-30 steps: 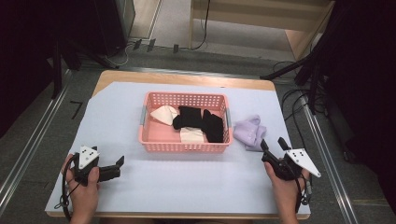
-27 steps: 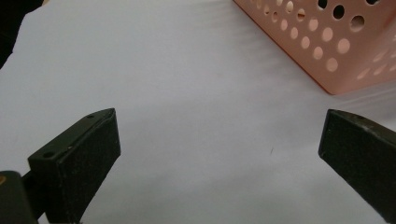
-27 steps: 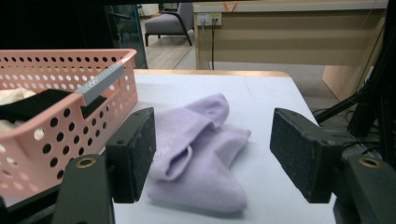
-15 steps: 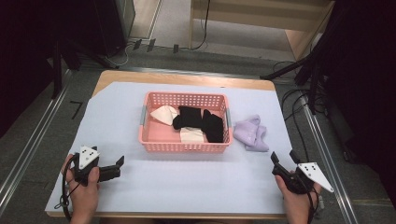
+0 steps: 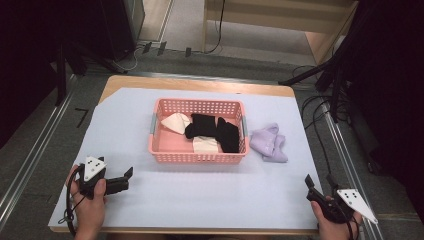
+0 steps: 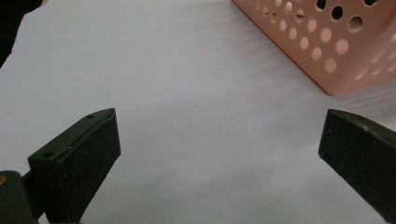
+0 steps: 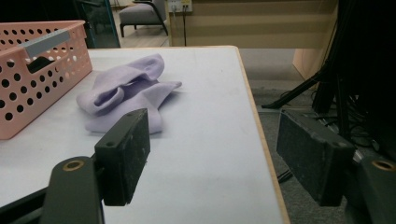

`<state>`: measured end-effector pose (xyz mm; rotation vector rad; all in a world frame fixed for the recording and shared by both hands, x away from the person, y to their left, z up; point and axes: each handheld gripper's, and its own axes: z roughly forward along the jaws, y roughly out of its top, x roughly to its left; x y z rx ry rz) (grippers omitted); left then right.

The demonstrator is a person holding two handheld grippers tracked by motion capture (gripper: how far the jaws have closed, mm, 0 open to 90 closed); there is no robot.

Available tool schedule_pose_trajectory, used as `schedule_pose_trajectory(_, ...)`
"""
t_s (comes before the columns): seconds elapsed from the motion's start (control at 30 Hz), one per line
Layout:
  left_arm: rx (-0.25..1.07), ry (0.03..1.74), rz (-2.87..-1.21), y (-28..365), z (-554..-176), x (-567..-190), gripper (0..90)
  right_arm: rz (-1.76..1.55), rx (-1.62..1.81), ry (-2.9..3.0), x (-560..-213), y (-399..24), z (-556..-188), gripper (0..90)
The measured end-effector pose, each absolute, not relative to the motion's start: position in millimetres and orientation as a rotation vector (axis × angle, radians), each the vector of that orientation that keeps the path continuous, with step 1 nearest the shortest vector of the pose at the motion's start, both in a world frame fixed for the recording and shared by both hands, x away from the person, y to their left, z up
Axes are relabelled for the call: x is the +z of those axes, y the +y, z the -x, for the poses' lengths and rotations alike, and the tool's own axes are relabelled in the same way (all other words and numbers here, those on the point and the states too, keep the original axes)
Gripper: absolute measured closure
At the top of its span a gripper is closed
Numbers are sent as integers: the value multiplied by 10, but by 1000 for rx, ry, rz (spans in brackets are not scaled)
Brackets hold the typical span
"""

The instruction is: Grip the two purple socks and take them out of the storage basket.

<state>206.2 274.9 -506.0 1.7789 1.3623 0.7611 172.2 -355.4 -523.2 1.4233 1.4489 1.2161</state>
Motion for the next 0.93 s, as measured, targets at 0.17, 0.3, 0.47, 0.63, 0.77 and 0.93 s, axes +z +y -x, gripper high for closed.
schedule_pose_trajectory(0.17,766,1361,-1783,2746,-2064,-5061,0,-1424,1222,1422,-5277,-3609,-1639,262)
schedule_pose_trajectory(0.3,774,1364,-1781,2739,-2059,-5060,0,-1409,1226,1420,-5275,-3621,-1632,262)
schedule_pose_trajectory(0.47,786,1361,-1788,2734,-2055,-5060,0,-1401,1208,1459,-5280,-3601,-1650,258)
schedule_pose_trajectory(0.63,811,1351,-1794,2718,-2040,-5059,0,-1329,1156,1513,-5289,-3523,-1650,266)
schedule_pose_trajectory(0.77,834,1357,-1785,2707,-2034,-5061,0,-1332,1107,1545,-5288,-3489,-1681,272)
schedule_pose_trajectory(0.93,841,1361,-1781,2702,-2031,-5062,0,-1331,1107,1590,-5290,-3493,-1713,270)
